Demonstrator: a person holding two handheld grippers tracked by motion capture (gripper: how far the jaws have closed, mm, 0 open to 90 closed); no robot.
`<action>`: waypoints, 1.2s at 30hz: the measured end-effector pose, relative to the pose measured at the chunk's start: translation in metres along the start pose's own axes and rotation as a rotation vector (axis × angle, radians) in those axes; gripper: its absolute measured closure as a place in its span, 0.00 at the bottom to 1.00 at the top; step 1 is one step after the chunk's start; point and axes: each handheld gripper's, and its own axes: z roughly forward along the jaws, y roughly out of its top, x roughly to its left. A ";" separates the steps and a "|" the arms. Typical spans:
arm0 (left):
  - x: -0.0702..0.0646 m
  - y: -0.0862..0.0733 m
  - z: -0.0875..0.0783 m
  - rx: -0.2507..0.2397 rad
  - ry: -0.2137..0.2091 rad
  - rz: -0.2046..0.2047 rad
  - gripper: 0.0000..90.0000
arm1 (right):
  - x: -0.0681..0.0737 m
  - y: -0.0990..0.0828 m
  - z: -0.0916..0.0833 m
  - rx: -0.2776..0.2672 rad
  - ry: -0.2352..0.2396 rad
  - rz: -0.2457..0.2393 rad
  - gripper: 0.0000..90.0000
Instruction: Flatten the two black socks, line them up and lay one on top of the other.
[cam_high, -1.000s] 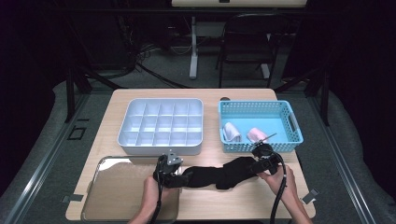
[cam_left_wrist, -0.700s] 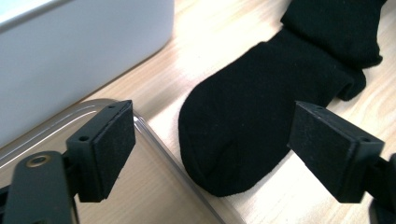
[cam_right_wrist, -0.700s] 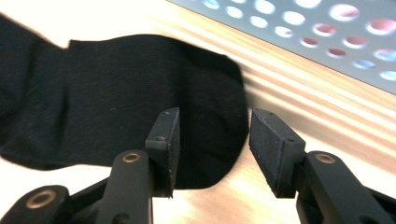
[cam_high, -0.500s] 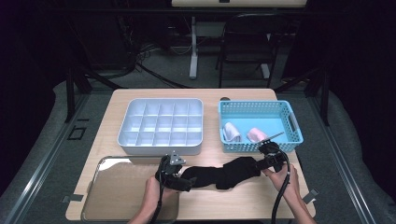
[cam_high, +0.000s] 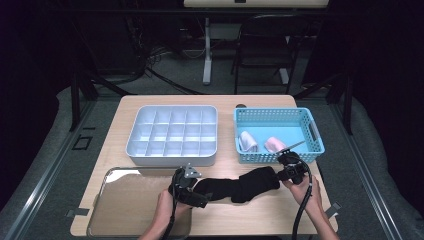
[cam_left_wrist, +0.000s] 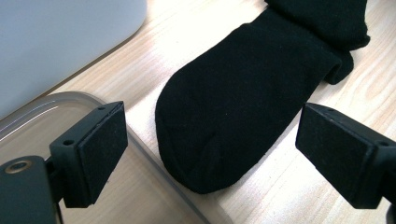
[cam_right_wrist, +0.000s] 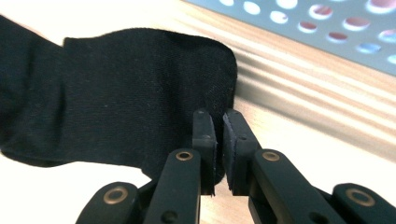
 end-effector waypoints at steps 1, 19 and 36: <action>0.000 0.000 0.000 0.001 0.000 0.003 0.10 | 0.000 0.000 -0.002 -0.004 0.001 0.000 0.93; -0.002 0.001 0.002 -0.005 -0.013 0.017 0.11 | 0.027 0.004 -0.016 -0.097 0.266 -0.011 0.93; -0.004 0.001 0.003 -0.003 -0.028 0.028 0.11 | 0.079 0.015 -0.003 -0.112 0.329 -0.124 0.93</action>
